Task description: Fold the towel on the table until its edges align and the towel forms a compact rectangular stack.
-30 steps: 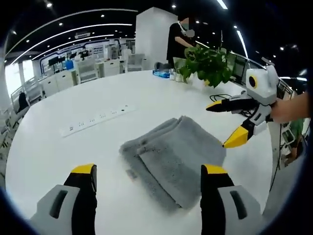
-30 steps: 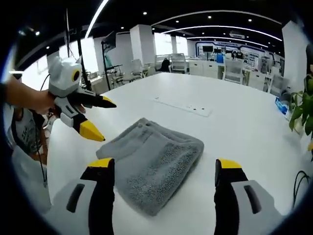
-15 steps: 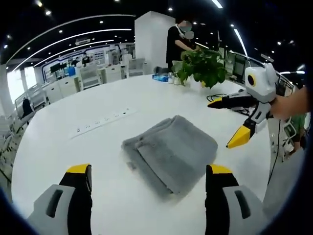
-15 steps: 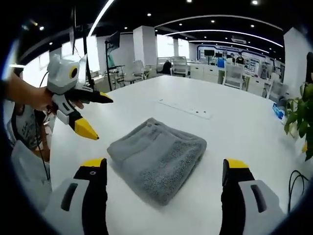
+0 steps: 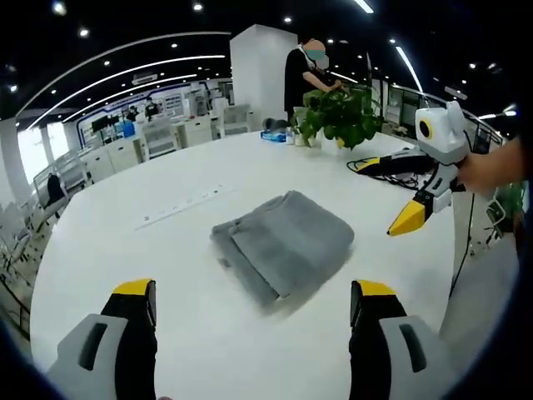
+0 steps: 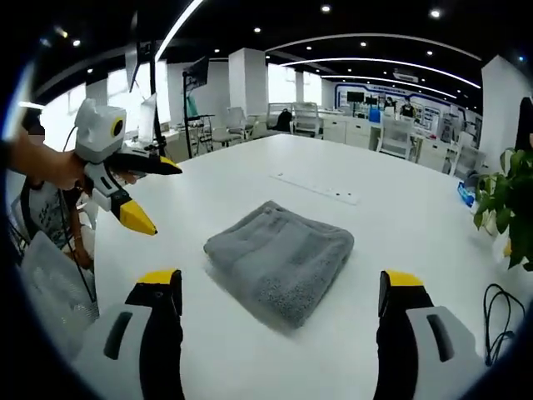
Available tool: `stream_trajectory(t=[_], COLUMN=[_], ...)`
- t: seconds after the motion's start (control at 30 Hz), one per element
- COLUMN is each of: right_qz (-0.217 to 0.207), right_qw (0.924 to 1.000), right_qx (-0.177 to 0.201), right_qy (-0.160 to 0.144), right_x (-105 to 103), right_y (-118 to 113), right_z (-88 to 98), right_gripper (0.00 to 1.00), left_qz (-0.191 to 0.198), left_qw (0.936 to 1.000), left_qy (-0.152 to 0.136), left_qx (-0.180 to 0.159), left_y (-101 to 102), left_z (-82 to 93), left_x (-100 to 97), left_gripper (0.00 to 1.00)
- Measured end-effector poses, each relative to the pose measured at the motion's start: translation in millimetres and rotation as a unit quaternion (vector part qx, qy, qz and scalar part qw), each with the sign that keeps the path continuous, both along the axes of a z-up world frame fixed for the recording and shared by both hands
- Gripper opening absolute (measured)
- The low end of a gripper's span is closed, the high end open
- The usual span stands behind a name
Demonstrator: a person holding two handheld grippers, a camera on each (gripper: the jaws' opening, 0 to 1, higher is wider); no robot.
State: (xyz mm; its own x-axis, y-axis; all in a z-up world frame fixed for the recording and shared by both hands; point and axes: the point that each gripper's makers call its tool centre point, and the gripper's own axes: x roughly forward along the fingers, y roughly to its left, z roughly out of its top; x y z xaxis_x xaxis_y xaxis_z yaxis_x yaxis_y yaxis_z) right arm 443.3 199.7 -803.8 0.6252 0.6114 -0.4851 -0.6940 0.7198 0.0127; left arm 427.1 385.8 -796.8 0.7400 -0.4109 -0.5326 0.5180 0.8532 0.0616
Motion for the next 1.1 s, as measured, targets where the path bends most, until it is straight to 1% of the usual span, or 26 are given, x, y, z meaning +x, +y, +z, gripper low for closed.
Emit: stream_trajectory(t=[0.07,0.2,0.3,0.4,0.47,0.57,0.6,0.67,0.7,0.77,0.87,1.03,1.1], right_qz=[-0.005,-0.009,-0.009,-0.018,-0.02,-0.027,-0.034,-0.035,-0.037,-0.037,-0.035,-0.026,-0.018], right_qw=[1.0,0.9999,0.9998,0.9994,0.9994,0.9989,0.9984,0.9978,0.9979,0.9977,0.9976,0.9973,0.9974], right_qx=[0.005,0.013,0.011,0.024,0.026,0.035,0.043,0.055,0.052,0.055,0.058,0.064,0.065], right_qy=[-0.001,-0.006,-0.01,-0.015,-0.015,-0.016,-0.013,-0.01,-0.009,-0.009,-0.009,-0.024,-0.027], right_x=[-5.4,-17.1,-21.6,-29.3,-33.8,-43.6,-46.4,-50.0,-51.9,-54.7,-59.5,-70.3,-73.5], right_y=[-2.7,-5.5,-7.1,-9.1,-9.7,-11.1,-12.2,-11.6,-12.6,-12.3,-11.0,-6.2,-2.7], right_z=[1.6,3.5,2.9,5.5,4.8,4.8,4.1,4.0,2.4,2.6,4.4,10.1,8.8], right_gripper=[0.99,0.99,0.99,0.99,0.99,0.99,0.99,0.99,0.99,0.99,0.99,0.99,0.99], left_qz=[0.008,0.024,0.024,0.025,0.031,0.036,0.037,0.047,0.052,0.059,0.061,0.07,0.076], left_qw=[0.9999,0.9996,0.9996,0.9995,0.9992,0.9989,0.9989,0.9983,0.9981,0.9974,0.9975,0.9966,0.9962], left_qy=[-0.002,-0.004,-0.012,-0.018,-0.02,-0.024,-0.023,-0.018,-0.019,-0.02,-0.018,-0.029,-0.027], left_qx=[-0.013,-0.015,-0.008,-0.005,-0.017,-0.017,-0.019,-0.028,-0.029,-0.036,-0.031,-0.031,-0.033], left_y=[-0.7,3.7,3.4,4.7,4.1,5.7,6.1,8.4,9.9,11.8,13.4,13.5,14.8], left_z=[1.0,-1.1,1.0,2.6,4.6,3.7,2.8,0.6,0.3,-0.3,-3.8,-7.9,-11.7], left_x=[-6.8,-13.7,-21.2,-27.9,-33.1,-41.7,-43.3,-46.5,-47.9,-51.7,-61.4,-76.8,-79.5], left_gripper=[0.99,0.99,0.99,0.99,0.99,0.99,0.99,0.99,0.99,0.99,0.99,0.99,0.99])
